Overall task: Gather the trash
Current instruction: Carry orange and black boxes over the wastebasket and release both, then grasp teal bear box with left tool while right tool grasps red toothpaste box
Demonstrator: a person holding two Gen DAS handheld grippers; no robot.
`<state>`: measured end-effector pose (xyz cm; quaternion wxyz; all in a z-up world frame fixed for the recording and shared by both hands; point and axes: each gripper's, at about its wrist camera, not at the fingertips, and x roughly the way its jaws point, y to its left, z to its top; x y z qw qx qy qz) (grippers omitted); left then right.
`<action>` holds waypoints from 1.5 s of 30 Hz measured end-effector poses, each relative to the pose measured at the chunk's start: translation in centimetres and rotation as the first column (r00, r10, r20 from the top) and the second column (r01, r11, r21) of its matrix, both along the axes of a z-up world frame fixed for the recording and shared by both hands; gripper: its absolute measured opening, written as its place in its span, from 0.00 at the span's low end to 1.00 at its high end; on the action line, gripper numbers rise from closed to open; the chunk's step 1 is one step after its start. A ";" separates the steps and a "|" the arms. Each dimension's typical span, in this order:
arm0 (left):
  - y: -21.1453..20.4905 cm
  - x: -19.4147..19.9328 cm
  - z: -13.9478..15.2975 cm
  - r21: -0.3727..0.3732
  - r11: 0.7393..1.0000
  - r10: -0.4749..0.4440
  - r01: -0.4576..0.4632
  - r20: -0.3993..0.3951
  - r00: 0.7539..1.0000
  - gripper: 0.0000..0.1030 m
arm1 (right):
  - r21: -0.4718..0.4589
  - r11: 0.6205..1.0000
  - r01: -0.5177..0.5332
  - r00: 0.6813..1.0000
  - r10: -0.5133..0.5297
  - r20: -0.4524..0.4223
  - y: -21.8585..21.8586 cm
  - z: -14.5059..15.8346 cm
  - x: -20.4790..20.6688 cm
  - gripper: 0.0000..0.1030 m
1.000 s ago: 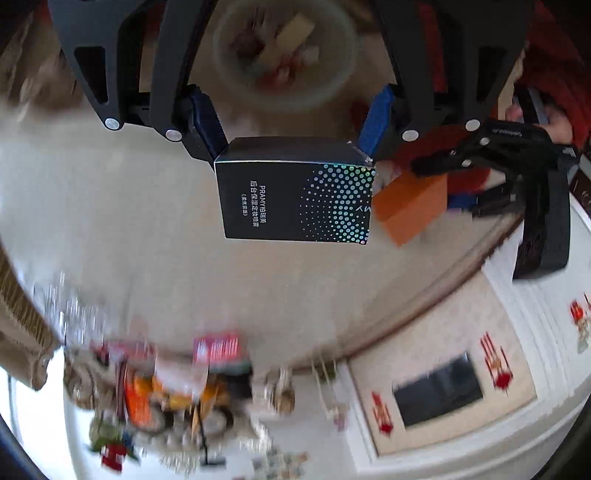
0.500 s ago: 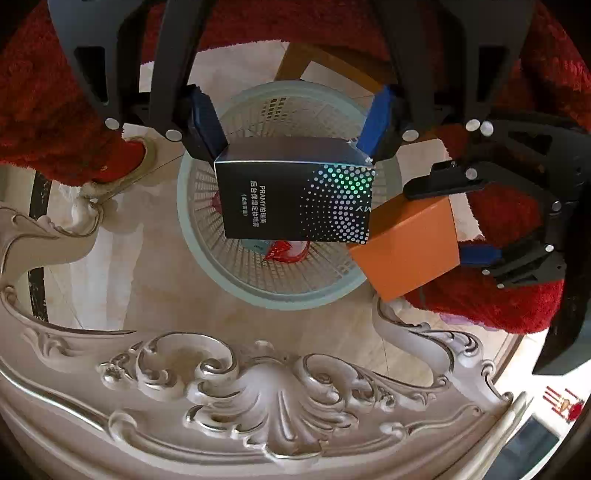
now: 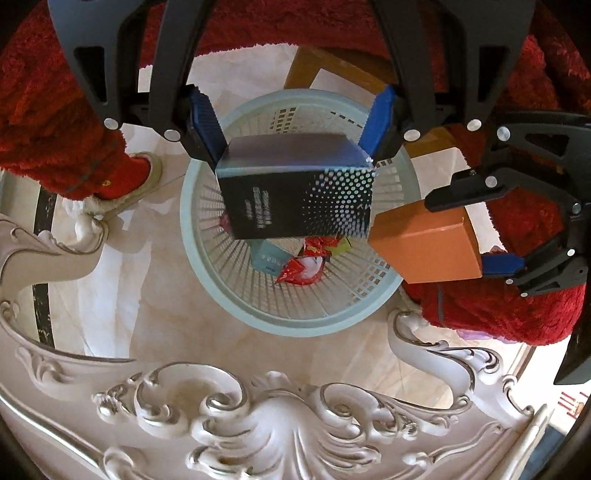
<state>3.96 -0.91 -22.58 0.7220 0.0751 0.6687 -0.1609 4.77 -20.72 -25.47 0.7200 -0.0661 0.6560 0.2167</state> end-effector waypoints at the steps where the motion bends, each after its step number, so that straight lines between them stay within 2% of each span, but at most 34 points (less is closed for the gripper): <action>1: 0.0 0.0 -0.1 0.007 1.000 0.002 -0.002 -0.005 1.000 0.70 | -0.001 1.000 0.002 1.000 -0.002 -0.002 0.0 0.0 0.0 0.65; 2: 0.0 0.0 -0.2 0.013 1.000 0.004 -0.004 -0.007 1.000 0.70 | -0.001 1.000 0.003 1.000 -0.003 -0.004 0.0 0.0 0.0 0.69; 5: 0.1 0.1 -0.5 0.017 1.000 0.006 -0.006 -0.025 1.000 0.89 | -0.002 1.000 -0.001 1.000 0.001 -0.006 0.1 -0.1 -0.1 0.78; 9: 0.0 0.0 -0.7 0.019 1.000 0.004 -0.003 -0.032 0.999 0.91 | -0.009 1.000 -0.002 1.000 0.002 -0.005 0.2 -0.1 -0.1 0.78; 12: 0.3 -0.1 0.2 -0.001 1.000 0.015 -0.015 0.003 1.000 0.91 | -0.009 1.000 0.008 1.000 -0.008 0.017 -0.1 0.4 -0.2 0.78; 16: 1.8 -0.5 2.9 -0.052 0.996 0.074 -0.069 0.110 0.991 0.91 | 0.021 1.000 -0.010 0.992 0.007 0.123 -0.1 3.6 -0.9 0.78; 19: 3.9 -1.0 5.9 -0.140 0.982 0.155 -0.130 0.190 0.970 0.91 | 0.072 0.996 -0.052 0.972 0.034 0.232 0.2 7.5 -1.5 0.78; 22: 6.9 -1.1 10.3 -0.285 0.944 0.248 -0.167 0.276 0.929 0.91 | 0.130 0.989 -0.073 0.936 0.023 0.351 0.7 11.6 -1.1 0.78; 25: 8.9 -0.2 13.8 -0.291 0.934 0.307 -0.205 0.366 0.878 0.91 | 0.188 0.979 -0.075 0.889 -0.020 0.457 1.4 15.4 0.6 0.78; 28: 11.2 1.2 17.2 -0.263 0.924 0.375 -0.277 0.480 0.793 0.91 | 0.240 0.968 -0.071 0.837 -0.073 0.543 2.5 18.5 3.2 0.78; 29: 12.2 1.8 18.1 -0.261 0.914 0.403 -0.310 0.516 0.756 0.91 | 0.237 0.969 -0.072 0.808 -0.083 0.584 3.3 19.7 4.3 0.78; 31: 13.8 3.1 19.2 -0.269 0.890 0.455 -0.368 0.553 0.697 0.91 | 0.194 0.979 -0.063 0.746 -0.083 0.661 5.2 21.6 6.8 0.78; 32: 14.5 3.9 19.5 -0.277 0.881 0.472 -0.383 0.552 0.687 0.91 | 0.175 0.983 -0.055 0.715 -0.083 0.694 6.3 22.5 8.3 0.78; 34: 15.3 5.2 19.8 -0.290 0.874 0.485 -0.389 0.545 0.684 0.91 | 0.169 0.985 -0.026 0.680 -0.106 0.725 8.2 23.8 11.8 0.78; 37: 16.0 7.8 20.8 -0.293 0.876 0.481 -0.383 0.564 0.671 0.91 | 0.186 0.982 0.042 0.647 -0.169 0.743 11.0 24.8 18.1 0.83; 39: 16.2 9.8 21.5 -0.291 0.883 0.469 -0.368 0.593 0.655 0.91 | 0.186 0.978 0.097 0.652 -0.203 0.731 12.8 24.6 22.1 0.83; 42: 17.3 13.1 22.6 -0.293 0.885 0.464 -0.361 0.616 0.637 0.91 | 0.200 0.960 0.194 0.682 -0.279 0.676 14.8 23.4 28.7 0.83; 45: 18.8 16.4 23.7 -0.298 0.875 0.481 -0.381 0.625 0.615 0.91 | 0.192 0.946 0.262 0.669 -0.322 0.670 15.6 22.8 32.5 0.83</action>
